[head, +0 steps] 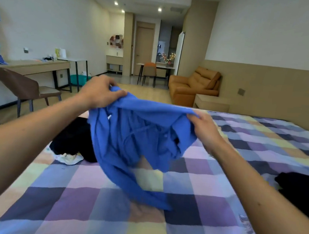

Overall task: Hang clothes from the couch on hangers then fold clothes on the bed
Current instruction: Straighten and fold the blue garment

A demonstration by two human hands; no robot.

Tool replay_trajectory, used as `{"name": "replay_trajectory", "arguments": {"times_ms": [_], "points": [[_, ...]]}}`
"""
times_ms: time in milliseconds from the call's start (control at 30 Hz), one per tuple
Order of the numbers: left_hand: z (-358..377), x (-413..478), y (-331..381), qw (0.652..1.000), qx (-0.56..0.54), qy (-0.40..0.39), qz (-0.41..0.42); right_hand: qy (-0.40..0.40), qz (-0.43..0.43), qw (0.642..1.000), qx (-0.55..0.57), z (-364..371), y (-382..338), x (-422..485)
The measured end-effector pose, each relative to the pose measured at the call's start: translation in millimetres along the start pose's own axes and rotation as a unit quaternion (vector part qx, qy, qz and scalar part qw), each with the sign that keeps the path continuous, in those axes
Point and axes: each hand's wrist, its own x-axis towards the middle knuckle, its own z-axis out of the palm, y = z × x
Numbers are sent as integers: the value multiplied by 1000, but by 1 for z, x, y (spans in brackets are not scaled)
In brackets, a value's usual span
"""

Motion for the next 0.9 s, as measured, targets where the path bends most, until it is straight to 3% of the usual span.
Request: {"name": "replay_trajectory", "arguments": {"times_ms": [67,167,233,367,467,533,667,800,833,900], "points": [[2,7,15,995,75,60,31,-7,-31,999,9,-3,-37,11],[32,-16,49,987,-62,43,139,-45,-59,997,-23,3,-69,16],[59,-39,63,981,-118,-9,155,-68,-69,994,-48,12,-73,13],[106,-55,33,989,-101,-31,102,-114,-72,986,-97,22,-65,0],[122,-62,11,994,-94,-34,51,-102,-68,989,-84,15,-58,-6],[125,-64,8,988,-150,-26,15,-97,-49,992,-65,8,-56,-8],[102,-53,21,901,-410,-59,-126,-148,-44,987,-44,-10,-60,-13],[66,-53,39,815,-552,-72,-162,-248,-60,939,-232,-24,-57,-26],[61,-59,39,817,-554,-99,-125,-235,-65,922,-301,-22,-47,-28],[65,-75,31,902,-402,-156,25,-199,-49,917,-342,-12,-20,-35]]}}
